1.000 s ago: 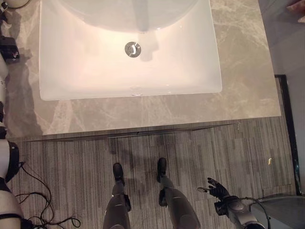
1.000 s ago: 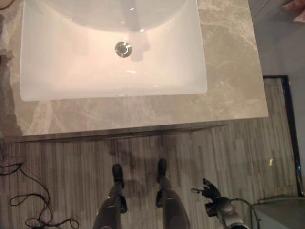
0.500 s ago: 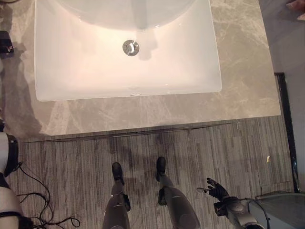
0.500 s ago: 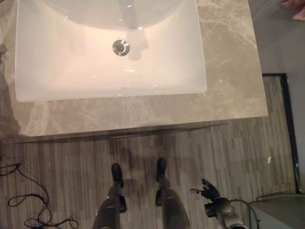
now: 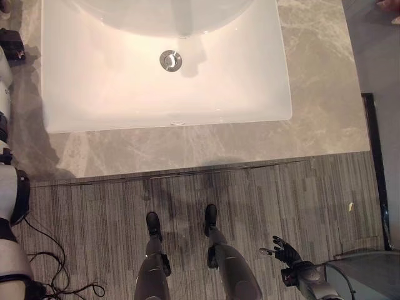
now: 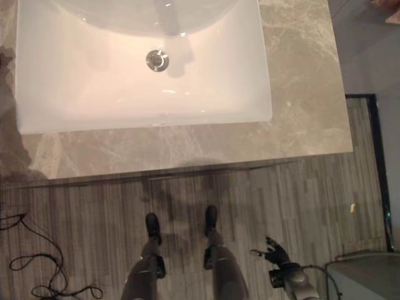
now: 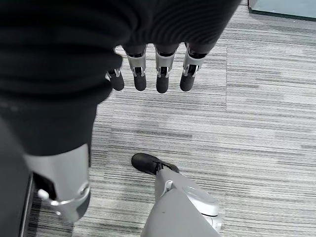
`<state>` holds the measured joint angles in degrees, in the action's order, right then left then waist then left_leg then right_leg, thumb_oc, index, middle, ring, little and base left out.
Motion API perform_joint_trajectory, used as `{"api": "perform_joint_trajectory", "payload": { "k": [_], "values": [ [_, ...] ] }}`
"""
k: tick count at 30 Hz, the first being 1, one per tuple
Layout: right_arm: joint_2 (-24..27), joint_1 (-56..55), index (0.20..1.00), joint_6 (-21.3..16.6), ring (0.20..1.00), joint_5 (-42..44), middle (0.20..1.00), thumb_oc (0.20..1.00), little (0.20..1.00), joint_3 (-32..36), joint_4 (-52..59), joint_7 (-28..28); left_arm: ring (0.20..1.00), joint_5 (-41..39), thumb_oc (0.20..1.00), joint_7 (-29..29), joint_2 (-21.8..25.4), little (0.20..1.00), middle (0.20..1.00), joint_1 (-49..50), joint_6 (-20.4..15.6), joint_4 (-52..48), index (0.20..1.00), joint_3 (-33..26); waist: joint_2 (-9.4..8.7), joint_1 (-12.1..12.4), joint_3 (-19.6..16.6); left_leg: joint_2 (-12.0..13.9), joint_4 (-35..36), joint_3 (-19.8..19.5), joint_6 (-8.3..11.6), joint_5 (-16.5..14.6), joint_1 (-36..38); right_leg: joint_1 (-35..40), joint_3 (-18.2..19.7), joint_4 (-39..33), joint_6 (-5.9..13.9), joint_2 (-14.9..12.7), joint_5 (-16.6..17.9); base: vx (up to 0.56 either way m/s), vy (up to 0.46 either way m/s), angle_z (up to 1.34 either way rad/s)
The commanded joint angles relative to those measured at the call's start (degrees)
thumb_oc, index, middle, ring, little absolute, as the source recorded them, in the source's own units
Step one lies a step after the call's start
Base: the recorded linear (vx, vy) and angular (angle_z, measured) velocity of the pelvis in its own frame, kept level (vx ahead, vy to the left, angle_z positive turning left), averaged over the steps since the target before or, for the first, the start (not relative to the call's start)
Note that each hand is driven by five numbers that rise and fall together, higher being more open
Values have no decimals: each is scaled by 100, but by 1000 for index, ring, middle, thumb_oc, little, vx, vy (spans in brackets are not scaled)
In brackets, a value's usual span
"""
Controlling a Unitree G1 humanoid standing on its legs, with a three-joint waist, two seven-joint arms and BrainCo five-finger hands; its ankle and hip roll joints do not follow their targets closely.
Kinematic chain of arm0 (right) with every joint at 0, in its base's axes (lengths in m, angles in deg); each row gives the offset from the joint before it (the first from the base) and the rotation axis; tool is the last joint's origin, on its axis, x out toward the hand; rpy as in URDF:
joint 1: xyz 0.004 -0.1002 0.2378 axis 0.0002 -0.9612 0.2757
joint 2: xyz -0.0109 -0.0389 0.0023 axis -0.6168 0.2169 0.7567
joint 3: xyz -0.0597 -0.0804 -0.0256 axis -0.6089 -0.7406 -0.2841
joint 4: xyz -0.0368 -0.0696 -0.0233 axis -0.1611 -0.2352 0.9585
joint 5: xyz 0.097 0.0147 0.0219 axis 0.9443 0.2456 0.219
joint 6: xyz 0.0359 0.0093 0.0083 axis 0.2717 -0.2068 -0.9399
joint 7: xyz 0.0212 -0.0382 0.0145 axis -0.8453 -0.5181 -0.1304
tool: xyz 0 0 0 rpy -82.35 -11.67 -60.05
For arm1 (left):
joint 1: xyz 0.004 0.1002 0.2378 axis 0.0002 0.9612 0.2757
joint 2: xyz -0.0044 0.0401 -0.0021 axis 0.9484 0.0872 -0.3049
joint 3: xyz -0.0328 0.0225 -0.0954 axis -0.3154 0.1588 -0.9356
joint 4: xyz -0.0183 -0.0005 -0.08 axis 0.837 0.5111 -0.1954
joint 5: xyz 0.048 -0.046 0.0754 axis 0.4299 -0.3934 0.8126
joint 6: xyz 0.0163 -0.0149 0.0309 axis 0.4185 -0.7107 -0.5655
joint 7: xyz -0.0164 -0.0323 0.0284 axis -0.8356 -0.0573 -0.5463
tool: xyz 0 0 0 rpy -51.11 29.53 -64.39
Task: Put brush and paste in cup on sink, flatten towel.
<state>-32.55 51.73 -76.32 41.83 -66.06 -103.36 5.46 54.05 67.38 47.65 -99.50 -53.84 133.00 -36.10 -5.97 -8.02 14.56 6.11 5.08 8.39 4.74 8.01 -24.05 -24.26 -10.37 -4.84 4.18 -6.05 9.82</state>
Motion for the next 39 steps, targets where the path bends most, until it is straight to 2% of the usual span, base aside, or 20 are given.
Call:
{"api": "perform_joint_trajectory", "payload": {
  "k": [1,10,12,13,18,22,24,26,28,30,32,36,38,39],
  "values": [
    [171,-245,1000,-71,1000,226,1000,1000,1000,166,19,119,200,183,200,78,-257,200,200,-168,136,717,200,249,95,-139,185,110,-8,136,-27,-192,209,387,203,-16,674,-418,204,0,0,0],
    [140,-370,1000,-129,1000,303,1000,1000,1000,220,-321,163,200,380,200,-195,-111,200,200,-467,132,1069,200,311,-17,-238,160,148,-8,185,-9,-162,102,247,279,-16,697,-378,278,-6,-5,-3],
    [79,-402,1000,-139,1000,283,1000,1000,1000,209,-436,174,200,446,200,-267,-147,200,200,-166,115,984,200,122,-10,-216,152,138,-8,165,-16,-173,127,278,284,-16,690,-378,262,17,-2,-1],
    [-7,-420,1000,-124,1000,287,1000,1000,1000,216,-593,191,200,393,200,-389,-212,200,200,192,97,857,200,-174,15,-165,133,136,-8,142,-24,-197,208,363,260,-16,674,-380,202,38,-4,-3],
    [-92,-372,1000,-104,1000,257,1000,1000,1000,265,-776,217,200,494,200,-555,-275,200,200,830,23,312,200,-583,46,-85,97,112,-8,112,-33,-265,425,596,219,-16,652,-395,127,34,-7,-1],
    [-199,-371,1000,37,1000,161,1000,1000,1000,593,-985,249,200,596,200,-757,-305,200,200,2499,-108,-1139,200,-1671,52,132,-68,52,-8,105,-62,-437,1038,1256,100,-16,623,-463,72,81,-4,3],
    [-197,-370,1000,62,1000,125,1000,1000,1000,642,-1012,251,200,596,200,-756,-352,200,200,2816,-145,-1422,200,-1859,55,143,-105,33,-8,106,-74,-443,1117,1343,79,-16,614,-477,71,72,26,6],
    [-311,-383,1000,127,1000,-83,1000,1000,1000,896,-1281,229,200,735,200,-765,-776,200,200,4490,-446,-3220,200,-2823,60,300,-292,-60,-8,81,-145,-591,1532,1785,9,-2,608,-528,20,97,60,10],
    [-314,-387,1000,153,1000,-139,1000,1000,1000,940,-1280,217,200,758,200,-691,-927,200,200,5006,-479,-3643,200,-3063,81,311,-359,-79,-8,84,-172,-637,1650,1886,5,19,606,-541,-20,57,71,15],
    [-414,-449,1000,161,1000,-331,1000,1000,1000,1152,-1249,189,200,836,200,-361,-1640,200,200,6457,-798,-5194,200,-3702,118,372,-582,-202,-8,80,-284,-807,2051,2156,54,355,629,-620,-90,63,180,19],
    [-519,-489,1000,148,1000,-472,1000,1000,1000,1284,-1290,154,200,919,200,-7,-2176,200,200,7353,-880,-6003,200,-3997,145,404,-822,-351,-8,94,-408,-934,2340,2298,125,624,670,-736,-35,51,220,12],
    [-572,-605,1000,152,1000,-687,1000,1000,1000,1347,-1313,93,200,782,200,477,-2662,200,200,8247,-961,-6854,200,-4221,177,466,-958,-604,-8,160,-597,-1114,2797,2536,189,843,733,-942,87,25,207,-2],
    [-601,-630,1000,103,1000,-739,1000,1000,1000,1358,-1242,108,200,1021,200,541,-2746,200,200,8540,-1069,-7080,200,-4323,192,482,-928,-757,-42,225,-694,-1149,2904,2482,297,970,804,-1118,511,-87,204,-17],
    [-617,-630,1000,99,1000,-748,1000,1000,1000,1338,-1225,119,200,1035,200,514,-2804,200,200,8558,-1113,-7150,200,-4318,206,506,-920,-772,-47,271,-716,-1156,2924,2426,257,1022,807,-1125,529,-108,169,-36]
  ]
}}
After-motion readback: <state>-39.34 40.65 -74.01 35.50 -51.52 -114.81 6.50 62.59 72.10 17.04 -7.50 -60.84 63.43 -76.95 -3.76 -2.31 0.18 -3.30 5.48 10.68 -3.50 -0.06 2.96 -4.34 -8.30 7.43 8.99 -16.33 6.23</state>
